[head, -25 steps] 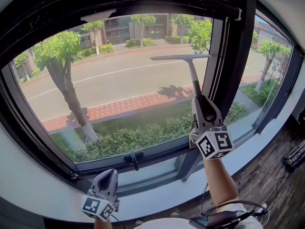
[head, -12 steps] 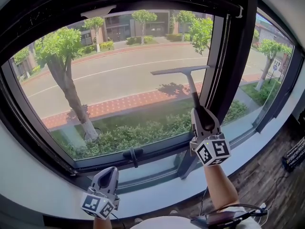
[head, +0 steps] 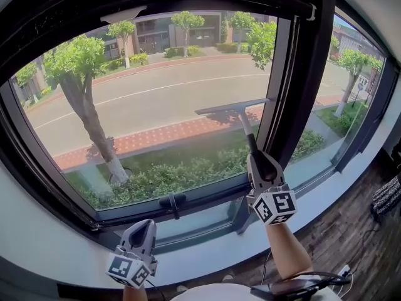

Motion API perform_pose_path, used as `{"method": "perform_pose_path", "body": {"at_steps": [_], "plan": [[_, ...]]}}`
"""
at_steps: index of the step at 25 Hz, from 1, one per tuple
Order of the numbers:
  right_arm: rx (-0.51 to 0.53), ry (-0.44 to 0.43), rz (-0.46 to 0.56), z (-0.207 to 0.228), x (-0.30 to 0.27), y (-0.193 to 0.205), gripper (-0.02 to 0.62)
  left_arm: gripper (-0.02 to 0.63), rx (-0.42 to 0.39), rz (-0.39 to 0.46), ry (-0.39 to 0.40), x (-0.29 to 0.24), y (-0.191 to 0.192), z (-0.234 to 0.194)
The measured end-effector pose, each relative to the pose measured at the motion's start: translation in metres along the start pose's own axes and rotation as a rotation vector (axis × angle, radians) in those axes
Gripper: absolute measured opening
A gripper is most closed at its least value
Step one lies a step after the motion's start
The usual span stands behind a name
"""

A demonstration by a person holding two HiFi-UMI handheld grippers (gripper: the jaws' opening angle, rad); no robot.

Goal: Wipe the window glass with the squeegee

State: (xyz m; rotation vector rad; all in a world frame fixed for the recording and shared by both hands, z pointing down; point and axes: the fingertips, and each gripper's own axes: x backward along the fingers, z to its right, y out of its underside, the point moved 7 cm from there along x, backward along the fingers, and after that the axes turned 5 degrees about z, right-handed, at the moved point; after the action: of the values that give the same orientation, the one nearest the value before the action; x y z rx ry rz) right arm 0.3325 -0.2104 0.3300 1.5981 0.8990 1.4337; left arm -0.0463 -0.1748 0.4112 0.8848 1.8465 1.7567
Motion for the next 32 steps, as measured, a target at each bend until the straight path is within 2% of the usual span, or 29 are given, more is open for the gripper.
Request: {"method": "perform_pose_path", "body": {"at_steps": [32], "plan": [[-0.039,0.009,-0.100,-0.003,0.035,0.052,0.100,0.018,0.012,-0.025,0.002,-0.009,0.010,0.002]]}}
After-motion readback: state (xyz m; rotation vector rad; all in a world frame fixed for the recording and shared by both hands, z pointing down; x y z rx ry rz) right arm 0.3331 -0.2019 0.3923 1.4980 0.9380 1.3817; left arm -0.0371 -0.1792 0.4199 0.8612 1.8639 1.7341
